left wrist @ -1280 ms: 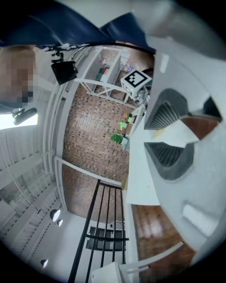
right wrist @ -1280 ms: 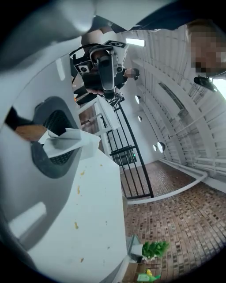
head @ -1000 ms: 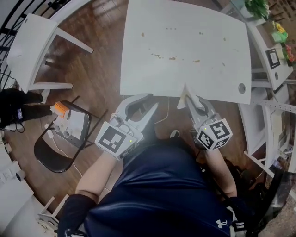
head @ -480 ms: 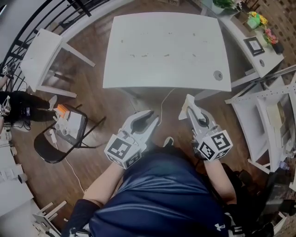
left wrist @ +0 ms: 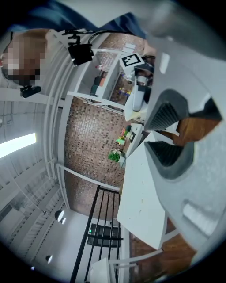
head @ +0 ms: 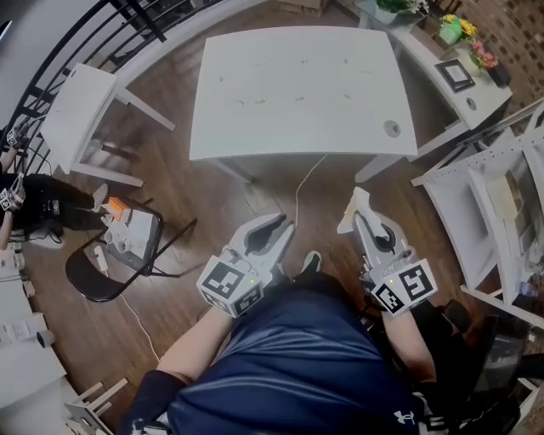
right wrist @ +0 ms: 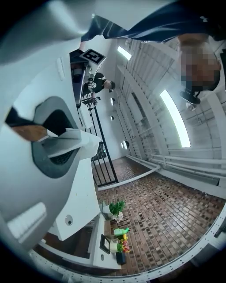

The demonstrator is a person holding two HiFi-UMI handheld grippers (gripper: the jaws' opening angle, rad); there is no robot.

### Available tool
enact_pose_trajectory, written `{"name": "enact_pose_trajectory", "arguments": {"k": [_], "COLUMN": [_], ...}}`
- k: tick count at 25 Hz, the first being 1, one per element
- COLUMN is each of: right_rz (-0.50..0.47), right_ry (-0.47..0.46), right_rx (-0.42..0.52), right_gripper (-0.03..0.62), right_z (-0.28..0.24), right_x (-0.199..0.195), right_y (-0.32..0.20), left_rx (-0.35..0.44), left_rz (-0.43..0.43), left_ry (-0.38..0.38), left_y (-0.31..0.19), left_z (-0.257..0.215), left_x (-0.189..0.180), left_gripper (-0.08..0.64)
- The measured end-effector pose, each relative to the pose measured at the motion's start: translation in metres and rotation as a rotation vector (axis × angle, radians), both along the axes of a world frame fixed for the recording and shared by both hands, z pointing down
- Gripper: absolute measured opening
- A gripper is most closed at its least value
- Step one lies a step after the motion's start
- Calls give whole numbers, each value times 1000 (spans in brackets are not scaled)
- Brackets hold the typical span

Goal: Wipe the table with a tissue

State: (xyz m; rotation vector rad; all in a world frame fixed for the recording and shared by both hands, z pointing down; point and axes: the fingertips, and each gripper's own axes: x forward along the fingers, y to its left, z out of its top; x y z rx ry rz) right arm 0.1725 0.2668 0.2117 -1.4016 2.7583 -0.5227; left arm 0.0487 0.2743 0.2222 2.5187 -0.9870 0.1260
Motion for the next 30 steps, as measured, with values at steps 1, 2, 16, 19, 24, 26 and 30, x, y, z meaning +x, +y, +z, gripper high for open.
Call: {"name": "enact_pose_trajectory", "arguments": {"k": [1, 2, 16, 19, 24, 26, 30], "right_rz": [6, 11, 31, 30, 30, 30, 25], "right_ry": [2, 4, 49, 47, 48, 47, 42], "right_rx": [3, 5, 39, 47, 58, 60, 68], "right_gripper": [13, 13, 12, 12, 12, 12, 12], "right_z": [-3, -5, -16, -19, -24, -26, -30], "right_x": [-2, -5, -60, -66, -68, -68, -69], "right_y": [4, 8, 45, 45, 44, 42, 33], "left_rx": [3, 9, 78, 76, 100, 120, 169], "left_rz": [7, 13, 12, 19, 14, 14, 32], "left_ry": [6, 9, 20, 22, 16, 7, -16], "left_y": [3, 7, 53, 56, 54, 51, 42], "left_z": [-1, -3, -6, -7, -8, -9, -18], "left_x": [0, -2, -65, -69, -75, -75, -73], "left_gripper": [77, 77, 72, 72, 72, 72, 72]}}
